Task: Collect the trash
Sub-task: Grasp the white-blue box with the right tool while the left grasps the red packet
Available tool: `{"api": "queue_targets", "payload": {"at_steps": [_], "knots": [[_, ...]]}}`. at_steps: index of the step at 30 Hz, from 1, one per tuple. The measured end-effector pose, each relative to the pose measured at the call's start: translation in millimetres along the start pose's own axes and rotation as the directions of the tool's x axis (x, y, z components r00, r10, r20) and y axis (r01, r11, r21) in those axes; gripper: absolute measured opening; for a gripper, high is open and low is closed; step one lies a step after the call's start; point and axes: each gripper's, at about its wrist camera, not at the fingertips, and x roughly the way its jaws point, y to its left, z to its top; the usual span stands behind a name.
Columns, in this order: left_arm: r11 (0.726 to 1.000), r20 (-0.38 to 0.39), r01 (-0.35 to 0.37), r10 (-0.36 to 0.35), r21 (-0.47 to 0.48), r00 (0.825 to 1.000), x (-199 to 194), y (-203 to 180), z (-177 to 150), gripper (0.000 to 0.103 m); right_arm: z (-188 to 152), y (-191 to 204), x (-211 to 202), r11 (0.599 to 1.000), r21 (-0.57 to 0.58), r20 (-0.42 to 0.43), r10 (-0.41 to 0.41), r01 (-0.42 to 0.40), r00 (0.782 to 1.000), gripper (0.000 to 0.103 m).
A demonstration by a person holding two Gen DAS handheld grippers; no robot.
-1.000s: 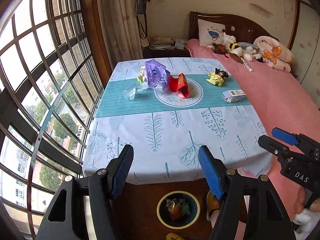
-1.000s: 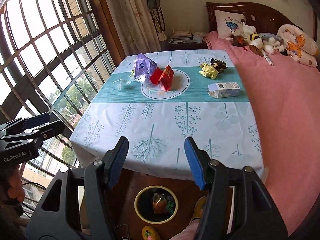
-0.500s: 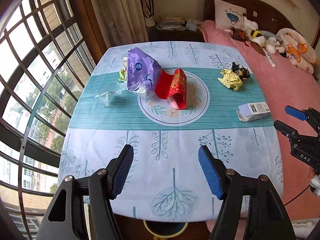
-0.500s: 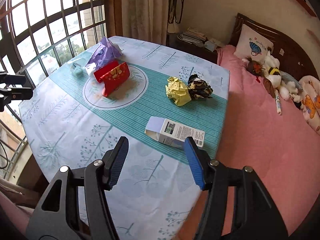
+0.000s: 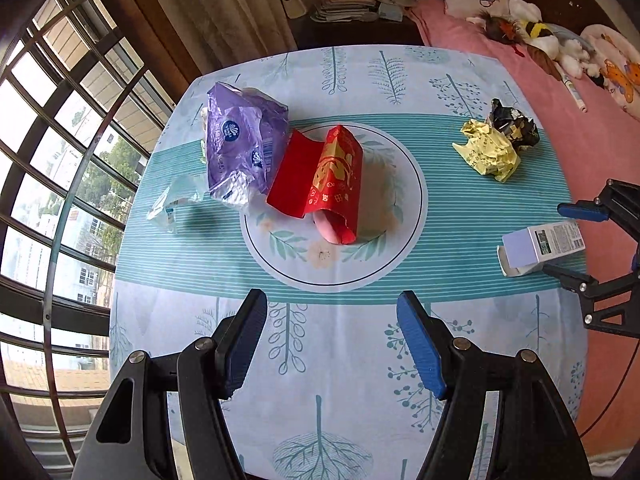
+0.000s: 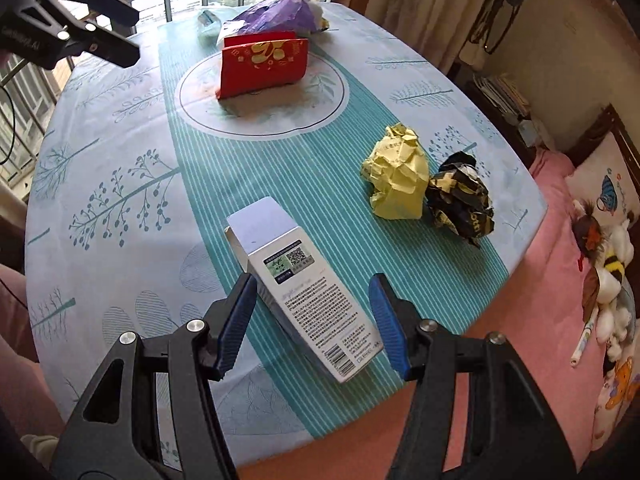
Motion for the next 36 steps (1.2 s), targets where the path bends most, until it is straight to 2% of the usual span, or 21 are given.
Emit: {"api": "queue_targets", "payload": {"at_steps": [2, 4, 5, 7, 13, 19, 22, 24, 25, 27, 30, 36], "knots": [[1.000, -0.008, -0.006, 0.006, -0.008, 1.000, 9, 2, 12, 0.069, 3, -2, 13, 0.999, -0.029, -0.016, 0.016, -0.016, 1.000, 0.055], [1.000, -0.016, -0.006, 0.006, -0.010, 1.000, 18, 2, 26, 0.069, 7, -5, 22, 0.998, -0.022, -0.030, 0.065, -0.066, 0.997, 0.055], [1.000, -0.018, -0.005, 0.005, -0.013, 1.000, 22, 3, 32, 0.069, 8, -7, 27, 0.996, -0.009, -0.036, 0.088, -0.088, 0.995, 0.050], [1.000, -0.017, -0.001, 0.001, -0.018, 1.000, 31, 3, 46, 0.069, 12, -12, 37, 0.993, 0.018, -0.045, 0.121, -0.121, 0.992, 0.032], [0.999, -0.036, 0.005, -0.006, -0.032, 0.999, 60, 2, 85, 0.068, 30, -30, 47, 0.979, 0.137, 0.012, 0.148, -0.149, 0.989, 0.031], [0.999, -0.096, -0.002, -0.002, -0.038, 0.995, 98, -5, 108, 0.060, 50, -50, 53, 0.937, 0.301, 0.072, 0.165, -0.179, 0.984, 0.031], [0.999, -0.127, -0.011, 0.005, -0.045, 0.992, 115, -9, 113, 0.053, 54, -54, 57, 0.916, 0.357, 0.088, 0.160, -0.181, 0.983, 0.031], [0.999, -0.134, -0.009, 0.002, -0.049, 0.991, 122, -12, 114, 0.040, 51, -50, 54, 0.906, 0.383, 0.093, 0.158, -0.181, 0.983, 0.031], [0.999, -0.136, -0.002, -0.004, -0.049, 0.991, 125, -12, 115, 0.038, 52, -51, 57, 0.901, 0.391, 0.092, 0.162, -0.185, 0.983, 0.031], [0.999, -0.143, 0.000, -0.006, -0.045, 0.990, 128, -15, 116, 0.016, 49, -45, 53, 0.895, 0.405, 0.085, 0.166, -0.187, 0.982, 0.031], [0.999, -0.139, 0.005, -0.010, -0.033, 0.990, 127, -18, 114, 0.012, 45, -38, 49, 0.888, 0.415, 0.085, 0.178, -0.197, 0.980, 0.031], [0.999, -0.108, 0.032, -0.033, -0.004, 0.994, 104, -21, 96, 0.011, 42, -26, 40, 0.864, 0.458, 0.083, 0.194, -0.210, 0.977, 0.031]]}}
